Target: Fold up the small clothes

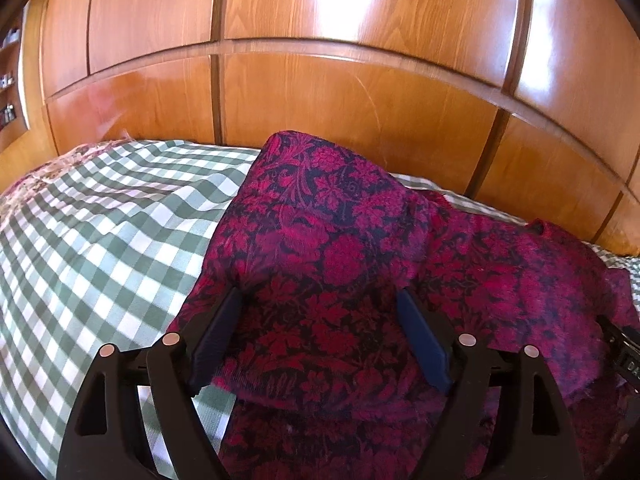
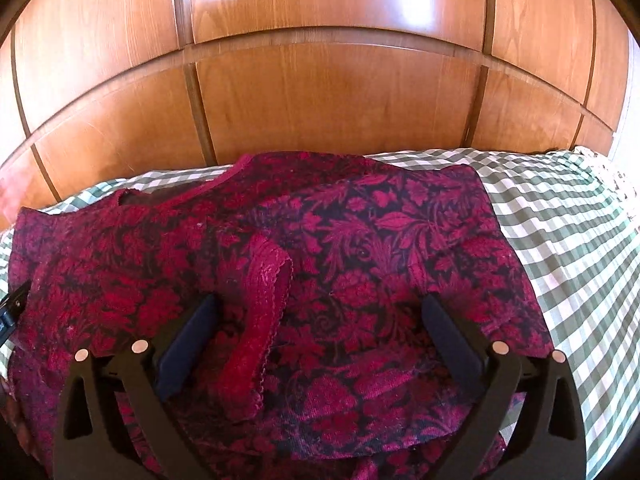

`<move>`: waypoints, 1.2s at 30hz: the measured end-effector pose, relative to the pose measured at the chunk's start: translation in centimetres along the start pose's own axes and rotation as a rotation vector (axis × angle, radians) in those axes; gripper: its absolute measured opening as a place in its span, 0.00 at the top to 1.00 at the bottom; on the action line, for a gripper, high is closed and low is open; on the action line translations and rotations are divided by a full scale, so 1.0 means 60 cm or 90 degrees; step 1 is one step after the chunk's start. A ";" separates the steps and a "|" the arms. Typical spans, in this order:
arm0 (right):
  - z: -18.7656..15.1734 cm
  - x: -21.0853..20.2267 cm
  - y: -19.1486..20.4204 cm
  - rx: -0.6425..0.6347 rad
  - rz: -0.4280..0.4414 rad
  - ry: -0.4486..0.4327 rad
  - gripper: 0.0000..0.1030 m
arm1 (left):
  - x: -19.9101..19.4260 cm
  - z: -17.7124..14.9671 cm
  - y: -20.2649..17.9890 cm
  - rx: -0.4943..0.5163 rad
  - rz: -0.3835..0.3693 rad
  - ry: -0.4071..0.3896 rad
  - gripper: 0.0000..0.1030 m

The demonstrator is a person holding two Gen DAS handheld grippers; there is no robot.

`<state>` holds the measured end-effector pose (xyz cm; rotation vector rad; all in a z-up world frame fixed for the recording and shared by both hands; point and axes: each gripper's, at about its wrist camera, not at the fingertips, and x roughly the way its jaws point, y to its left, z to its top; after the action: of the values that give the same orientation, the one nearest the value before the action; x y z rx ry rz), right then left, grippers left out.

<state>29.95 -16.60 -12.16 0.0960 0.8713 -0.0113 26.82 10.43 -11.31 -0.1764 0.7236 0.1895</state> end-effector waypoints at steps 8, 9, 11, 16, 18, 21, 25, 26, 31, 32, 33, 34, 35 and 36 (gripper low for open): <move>-0.033 -0.088 -0.059 0.070 0.116 -0.052 0.02 | -0.092 -0.057 0.002 0.020 -0.075 0.011 0.13; -0.043 -0.096 -0.064 0.071 0.124 -0.041 0.02 | -0.100 -0.065 0.005 0.016 -0.081 0.016 0.13; -0.055 -0.112 -0.066 0.073 0.133 -0.029 0.02 | -0.117 -0.080 0.010 0.006 -0.091 0.024 0.13; -0.091 -0.153 -0.087 0.086 0.184 -0.003 0.02 | -0.152 -0.110 0.019 -0.006 -0.103 0.038 0.13; -0.103 -0.170 -0.095 0.080 0.198 -0.001 0.03 | -0.159 -0.119 0.023 -0.008 -0.112 0.047 0.13; -0.125 -0.205 -0.121 0.062 0.197 -0.008 0.04 | -0.176 -0.138 0.033 -0.012 -0.126 0.057 0.13; -0.152 -0.240 -0.170 0.080 0.215 -0.002 0.12 | -0.205 -0.167 0.052 -0.007 -0.148 0.067 0.13; -0.161 -0.248 -0.187 0.092 0.223 0.003 0.13 | -0.210 -0.170 0.055 -0.003 -0.152 0.068 0.13; -0.204 -0.279 -0.254 0.143 0.268 0.032 0.20 | -0.251 -0.193 0.084 0.020 -0.162 0.052 0.13; -0.214 -0.285 -0.262 0.145 0.270 0.037 0.21 | -0.256 -0.195 0.093 0.019 -0.163 0.052 0.13; -0.223 -0.289 -0.269 0.148 0.272 0.042 0.24 | -0.259 -0.199 0.103 0.013 -0.164 0.056 0.13; -0.234 -0.292 -0.275 0.150 0.273 0.051 0.27 | -0.262 -0.203 0.116 0.004 -0.162 0.063 0.13; -0.242 -0.294 -0.280 0.155 0.274 0.057 0.30 | -0.264 -0.207 0.127 -0.004 -0.160 0.067 0.13; -0.253 -0.298 -0.286 0.163 0.276 0.066 0.36 | -0.267 -0.213 0.140 -0.016 -0.163 0.074 0.13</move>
<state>5.99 -32.83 -9.58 0.5271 0.9348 0.2910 4.97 13.94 -10.79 -0.3040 0.8065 -0.0557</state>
